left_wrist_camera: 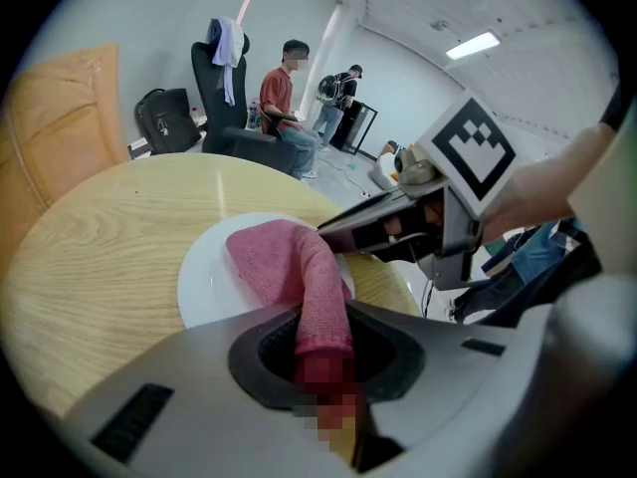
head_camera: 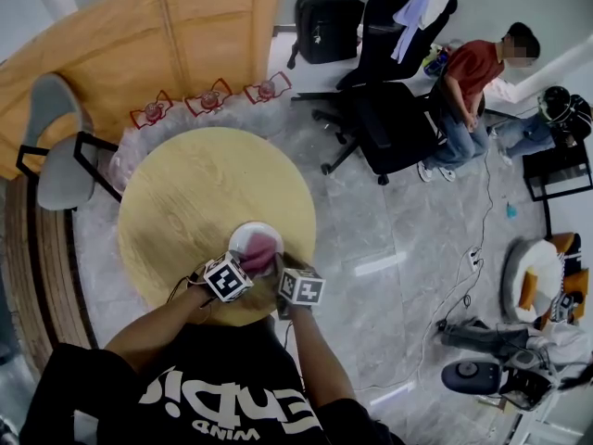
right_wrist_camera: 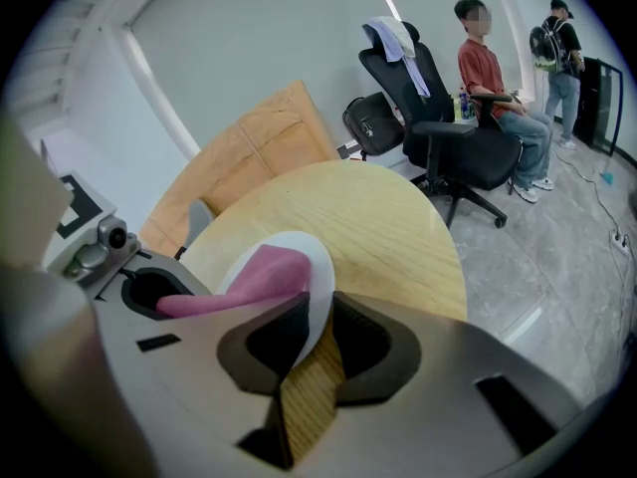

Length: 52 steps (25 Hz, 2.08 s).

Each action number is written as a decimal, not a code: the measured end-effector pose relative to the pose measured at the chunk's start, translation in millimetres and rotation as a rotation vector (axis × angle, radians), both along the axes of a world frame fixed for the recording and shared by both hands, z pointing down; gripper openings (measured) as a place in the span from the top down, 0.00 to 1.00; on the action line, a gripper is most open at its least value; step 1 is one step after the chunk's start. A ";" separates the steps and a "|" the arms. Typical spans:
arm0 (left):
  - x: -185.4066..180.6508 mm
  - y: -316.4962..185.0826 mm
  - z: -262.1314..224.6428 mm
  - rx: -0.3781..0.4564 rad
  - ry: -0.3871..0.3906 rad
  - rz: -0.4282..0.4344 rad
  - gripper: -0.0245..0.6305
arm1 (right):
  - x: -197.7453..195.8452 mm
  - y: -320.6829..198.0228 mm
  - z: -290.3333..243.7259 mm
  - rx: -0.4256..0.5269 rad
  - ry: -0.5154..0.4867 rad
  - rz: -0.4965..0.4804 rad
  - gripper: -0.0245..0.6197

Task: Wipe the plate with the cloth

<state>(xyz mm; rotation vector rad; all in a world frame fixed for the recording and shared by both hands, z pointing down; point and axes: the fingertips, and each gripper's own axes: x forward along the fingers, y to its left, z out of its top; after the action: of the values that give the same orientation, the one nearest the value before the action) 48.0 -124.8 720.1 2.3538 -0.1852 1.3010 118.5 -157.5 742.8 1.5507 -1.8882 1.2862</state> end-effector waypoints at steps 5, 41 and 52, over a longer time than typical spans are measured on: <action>-4.5 -1.2 -0.9 -0.004 -0.004 -0.013 0.88 | 1.2 1.2 2.5 -0.004 -0.003 -0.003 0.82; -60.1 -40.4 -19.2 0.075 -0.026 -0.183 0.88 | 6.0 10.0 -8.5 -0.014 0.018 -0.007 0.82; -45.4 -57.8 -130.3 0.123 0.184 -0.271 0.88 | -20.5 -19.3 -170.5 0.373 0.011 -0.090 0.87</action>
<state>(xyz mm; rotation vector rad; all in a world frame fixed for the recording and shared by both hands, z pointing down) 2.6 -182.5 589.7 2.4309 -0.5195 0.9642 98.0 -176.8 572.3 1.6160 -2.2590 0.9218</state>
